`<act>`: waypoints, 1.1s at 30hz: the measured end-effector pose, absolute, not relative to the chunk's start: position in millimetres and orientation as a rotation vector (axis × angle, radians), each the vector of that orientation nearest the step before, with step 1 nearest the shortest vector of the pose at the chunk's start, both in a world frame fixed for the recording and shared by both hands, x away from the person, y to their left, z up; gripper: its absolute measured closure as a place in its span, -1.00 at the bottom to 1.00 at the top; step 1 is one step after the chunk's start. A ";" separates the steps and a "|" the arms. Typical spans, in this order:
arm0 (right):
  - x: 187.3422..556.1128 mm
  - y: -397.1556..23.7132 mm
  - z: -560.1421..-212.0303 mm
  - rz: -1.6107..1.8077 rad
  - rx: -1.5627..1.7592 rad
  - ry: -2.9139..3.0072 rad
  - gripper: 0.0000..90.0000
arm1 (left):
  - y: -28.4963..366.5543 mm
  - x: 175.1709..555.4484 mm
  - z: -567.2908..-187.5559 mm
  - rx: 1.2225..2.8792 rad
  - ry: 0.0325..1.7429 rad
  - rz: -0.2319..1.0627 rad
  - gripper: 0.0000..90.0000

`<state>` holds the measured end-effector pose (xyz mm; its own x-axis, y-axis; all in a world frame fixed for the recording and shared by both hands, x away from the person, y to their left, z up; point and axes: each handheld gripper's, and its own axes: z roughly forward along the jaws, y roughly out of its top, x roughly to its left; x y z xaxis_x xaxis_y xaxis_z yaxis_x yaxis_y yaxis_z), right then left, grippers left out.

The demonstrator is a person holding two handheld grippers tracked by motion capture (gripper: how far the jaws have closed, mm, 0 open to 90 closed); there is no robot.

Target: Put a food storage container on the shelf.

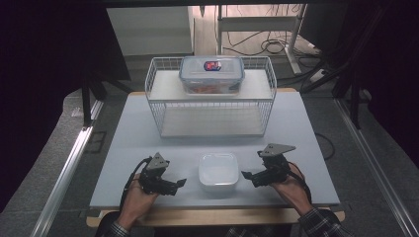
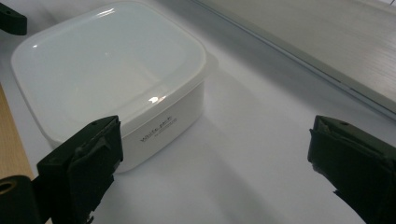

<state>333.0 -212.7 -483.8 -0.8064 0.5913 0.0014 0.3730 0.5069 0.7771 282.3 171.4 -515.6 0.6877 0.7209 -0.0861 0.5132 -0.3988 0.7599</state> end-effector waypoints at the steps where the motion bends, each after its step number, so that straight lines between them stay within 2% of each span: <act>1: 333.1 -212.9 -483.3 1.195 0.815 2.481 -0.93 | 170.5 282.2 -514.6 2.086 0.943 0.326 -0.85; 9: 331.9 -206.1 -476.7 1.214 0.836 2.494 -0.96 | 162.2 286.3 -501.0 2.031 0.905 0.280 -0.88; 19: 329.3 -186.8 -471.8 1.172 0.835 2.534 -1.00 | 134.9 299.7 -489.5 2.044 0.855 0.228 -0.75; 29: 337.9 -171.4 -480.0 1.174 0.895 2.627 -0.81 | 113.3 318.4 -497.7 2.073 0.864 0.131 -0.75; 33: 344.4 -170.8 -485.9 1.210 0.978 2.691 -0.72 | 111.0 322.3 -505.1 2.049 0.858 0.023 -0.74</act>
<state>344.4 -170.8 -485.9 -0.8015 0.5577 0.2159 0.5316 0.4990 0.6844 322.3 111.0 -505.1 0.7603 0.5803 -0.2919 0.5638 -0.3664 0.7402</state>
